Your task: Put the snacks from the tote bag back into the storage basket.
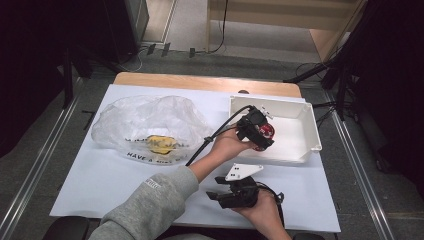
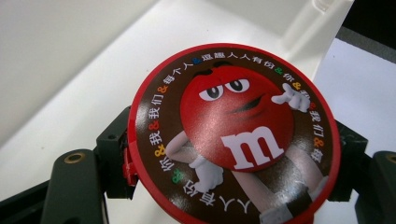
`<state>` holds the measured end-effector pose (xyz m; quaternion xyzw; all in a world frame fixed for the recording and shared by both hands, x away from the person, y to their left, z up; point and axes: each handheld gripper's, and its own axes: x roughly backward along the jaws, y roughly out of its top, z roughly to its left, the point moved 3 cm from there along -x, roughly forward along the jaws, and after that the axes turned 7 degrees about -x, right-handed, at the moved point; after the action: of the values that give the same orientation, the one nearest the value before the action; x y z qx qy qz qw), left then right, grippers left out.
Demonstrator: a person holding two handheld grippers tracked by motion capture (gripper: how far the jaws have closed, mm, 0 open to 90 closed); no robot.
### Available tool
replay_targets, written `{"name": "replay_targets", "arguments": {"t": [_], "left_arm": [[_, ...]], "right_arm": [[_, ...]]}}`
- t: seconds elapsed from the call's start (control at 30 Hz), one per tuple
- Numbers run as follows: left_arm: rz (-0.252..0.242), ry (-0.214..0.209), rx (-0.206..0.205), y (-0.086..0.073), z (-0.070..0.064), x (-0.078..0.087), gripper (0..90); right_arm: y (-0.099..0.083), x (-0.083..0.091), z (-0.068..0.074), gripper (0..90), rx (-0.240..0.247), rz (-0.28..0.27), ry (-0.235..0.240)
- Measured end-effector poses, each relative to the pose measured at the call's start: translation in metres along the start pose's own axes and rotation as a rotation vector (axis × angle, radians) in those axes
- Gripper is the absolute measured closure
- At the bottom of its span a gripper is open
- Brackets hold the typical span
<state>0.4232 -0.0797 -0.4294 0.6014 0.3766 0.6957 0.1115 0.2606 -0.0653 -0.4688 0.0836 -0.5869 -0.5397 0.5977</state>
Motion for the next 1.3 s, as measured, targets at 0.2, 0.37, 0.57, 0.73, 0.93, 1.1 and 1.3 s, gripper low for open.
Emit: {"name": "replay_targets", "arguments": {"t": [0.2, 0.37, 0.57, 0.73, 0.93, 1.1, 1.3], "left_arm": [[0.023, 0.008, -0.002, -0.003, -0.002, -0.01, 25.3], [0.023, 0.018, 0.007, -0.003, -0.001, -0.013, 25.3], [0.043, 0.034, 0.0, -0.004, -0.001, -0.015, 25.2], [0.074, 0.021, 0.039, -0.006, 0.001, -0.016, 25.2], [0.102, 0.025, 0.017, -0.007, -0.002, -0.018, 25.0], [0.122, 0.006, 0.037, -0.008, -0.001, -0.019, 24.6], [0.136, 0.005, 0.046, -0.008, 0.001, -0.019, 24.2]], "right_arm": [[-0.002, 0.0, 0.004, 44.4, 0.017, 0.011, 0.01], [-0.004, 0.001, 0.005, 44.8, 0.023, 0.014, 0.013], [-0.003, 0.003, 0.002, 45.1, 0.013, 0.007, 0.009], [-0.004, 0.002, 0.002, 45.1, 0.019, 0.011, 0.009], [-0.004, 0.003, 0.002, 45.3, 0.013, 0.01, 0.007], [-0.004, 0.002, 0.002, 45.3, 0.016, 0.012, 0.008], [-0.004, 0.002, 0.002, 45.3, 0.015, 0.014, 0.008]]}}
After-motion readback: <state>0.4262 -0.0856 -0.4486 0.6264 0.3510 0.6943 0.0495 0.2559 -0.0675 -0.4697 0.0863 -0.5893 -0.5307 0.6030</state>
